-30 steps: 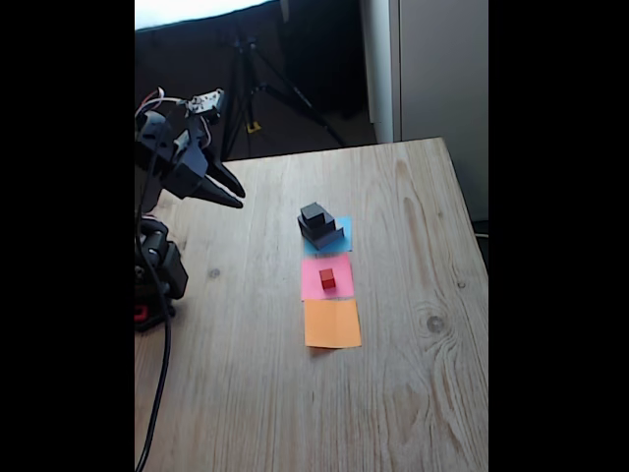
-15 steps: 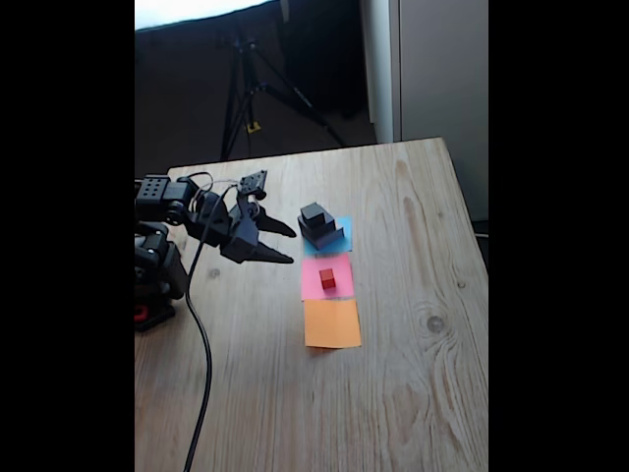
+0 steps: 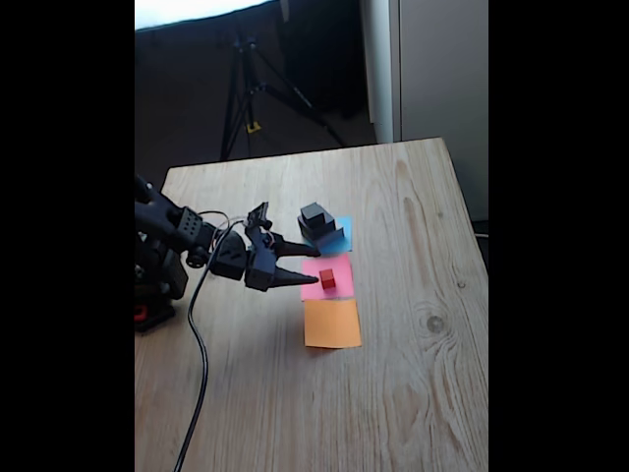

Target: Tower of hanoi

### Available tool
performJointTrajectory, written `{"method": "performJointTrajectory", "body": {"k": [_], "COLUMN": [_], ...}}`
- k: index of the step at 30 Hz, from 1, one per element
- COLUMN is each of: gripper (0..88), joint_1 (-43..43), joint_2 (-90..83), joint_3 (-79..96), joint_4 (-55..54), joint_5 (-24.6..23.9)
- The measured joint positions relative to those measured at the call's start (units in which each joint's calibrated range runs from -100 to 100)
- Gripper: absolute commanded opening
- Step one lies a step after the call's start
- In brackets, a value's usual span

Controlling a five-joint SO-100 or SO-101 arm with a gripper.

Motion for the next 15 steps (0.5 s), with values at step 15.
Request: {"method": "performJointTrajectory", "body": {"k": [15], "gripper": [23.6], "joint_1": [-2.3], "joint_2": [21.2], "joint_3": [-1.4], "joint_4": [-22.9], "joint_5": [3.0]}}
